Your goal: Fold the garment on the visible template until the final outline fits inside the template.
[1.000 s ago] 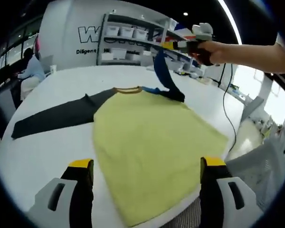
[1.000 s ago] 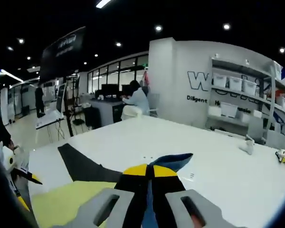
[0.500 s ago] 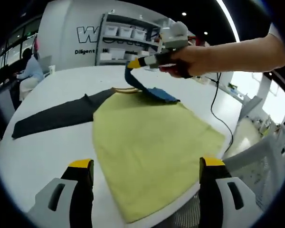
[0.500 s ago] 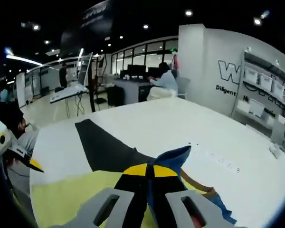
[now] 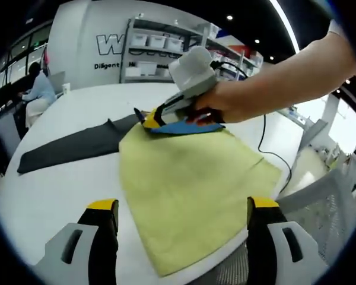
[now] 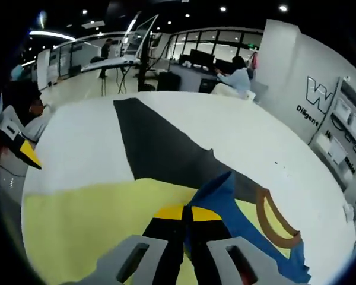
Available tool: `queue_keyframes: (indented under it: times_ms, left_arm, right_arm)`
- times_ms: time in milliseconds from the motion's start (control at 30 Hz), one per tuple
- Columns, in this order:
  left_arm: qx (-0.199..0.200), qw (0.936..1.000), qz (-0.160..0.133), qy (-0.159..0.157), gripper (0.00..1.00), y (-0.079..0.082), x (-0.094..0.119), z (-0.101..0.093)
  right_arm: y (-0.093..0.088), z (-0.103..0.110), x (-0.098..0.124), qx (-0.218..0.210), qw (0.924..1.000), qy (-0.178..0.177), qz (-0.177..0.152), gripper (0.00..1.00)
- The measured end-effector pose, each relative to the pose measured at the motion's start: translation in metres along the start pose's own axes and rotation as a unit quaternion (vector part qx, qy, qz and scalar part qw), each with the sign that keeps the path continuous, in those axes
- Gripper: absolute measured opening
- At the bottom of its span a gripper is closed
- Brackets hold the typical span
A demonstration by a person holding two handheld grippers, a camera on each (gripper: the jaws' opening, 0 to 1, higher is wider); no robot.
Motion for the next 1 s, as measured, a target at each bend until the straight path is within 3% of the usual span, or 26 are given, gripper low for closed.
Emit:
queue_keyframes:
  times_ms: [300,467,500,533,600,767,1000]
  left_arm:
    - [-0.002,1.0,0.005,-0.002,0.91,-0.001,-0.001,-0.001]
    - [-0.001,1.0,0.009,-0.002,0.91,-0.003,-0.001,-0.001]
    - [0.0,1.0,0.008,-0.001,0.91,-0.002,-0.001,-0.001]
    - [0.001,1.0,0.008,-0.001,0.91,-0.002,-0.001,-0.001]
    - [0.003,0.9999,0.01,-0.001,0.91,-0.003,-0.001,0.0]
    - [0.011,0.9999,0.005,0.007,0.91,-0.001,0.0,0.01]
    - [0.038,0.9985,-0.011,0.038,0.91,0.01,0.007,0.045]
  right_arm:
    - [-0.007,0.011,-0.012,0.021,0.9995,0.011,0.023,0.0]
    - [-0.001,0.016,-0.014,0.022,0.9995,0.021,0.013,0.0]
    - [-0.002,0.025,-0.014,-0.012,0.9987,0.047,0.015,0.0]
    - [-0.003,0.026,-0.012,-0.007,0.9986,0.051,0.016,0.01]
    - [-0.002,0.027,-0.006,-0.002,0.9988,0.047,0.011,0.09]
    - [-0.009,0.031,0.024,-0.041,0.9969,0.063,-0.025,0.16]
    - [-0.025,0.018,0.054,-0.084,0.9939,0.052,-0.049,0.25]
Point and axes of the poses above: the point that each gripper's makers call its tool centre point, and the gripper's own axes: x roughly backward along the fingers, z roughly to its left, y roughly out of its top, the point moved 4 cm from there along x, roughly backward along the fingers, and after that the axes turned 7 degrees about -x, right-handed, at the moved point
